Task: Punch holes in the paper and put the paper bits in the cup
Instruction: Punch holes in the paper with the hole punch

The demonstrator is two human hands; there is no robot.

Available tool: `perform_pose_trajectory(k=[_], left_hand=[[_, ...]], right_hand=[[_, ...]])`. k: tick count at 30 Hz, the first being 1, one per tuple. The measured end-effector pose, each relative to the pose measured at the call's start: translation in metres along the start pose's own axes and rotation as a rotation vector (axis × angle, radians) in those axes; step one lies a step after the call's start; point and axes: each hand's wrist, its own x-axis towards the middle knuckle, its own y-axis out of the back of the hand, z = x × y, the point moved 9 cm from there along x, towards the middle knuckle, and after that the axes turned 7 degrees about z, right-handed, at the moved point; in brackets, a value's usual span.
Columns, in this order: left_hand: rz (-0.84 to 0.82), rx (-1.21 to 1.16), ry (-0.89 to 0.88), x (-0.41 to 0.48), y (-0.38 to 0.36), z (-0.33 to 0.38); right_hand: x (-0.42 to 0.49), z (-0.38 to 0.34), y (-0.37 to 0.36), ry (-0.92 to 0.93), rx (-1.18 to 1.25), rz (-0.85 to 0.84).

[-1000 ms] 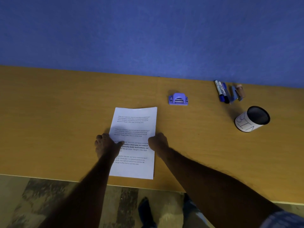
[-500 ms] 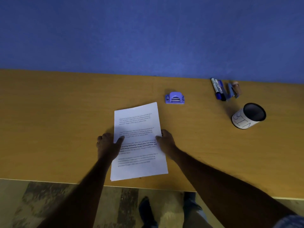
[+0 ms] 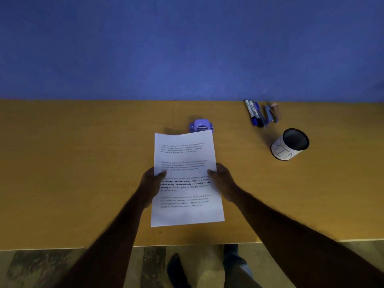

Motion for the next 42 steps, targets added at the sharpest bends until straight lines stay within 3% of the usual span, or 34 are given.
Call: perform_pose_trajectory(k=[11,19,25,30,42], left_hand=[[-0.09,-0.277,0.149,-0.003,-0.041,-0.011],[-0.135,-0.546,0.249,0.002,-0.059,-0.014],[0.018,-0.557,0.247,0.01,-0.061,-0.027],[0.137,-0.619,0.2,0.011,-0.061,-0.028],[0.318,-0.79,0.224,0.005,-0.091,-0.032]], right_hand=[[0.024,-0.009,0.048,0.04,-0.091,0.111],[0.049,-0.041,0.057,0.039,-0.205,-0.074],[0.074,-0.066,0.051,0.11,-0.391,-0.186],[0.094,-0.072,0.065,0.135,-0.558,-0.184],[0.136,-0.105,0.062,0.416,-0.821,-0.083]])
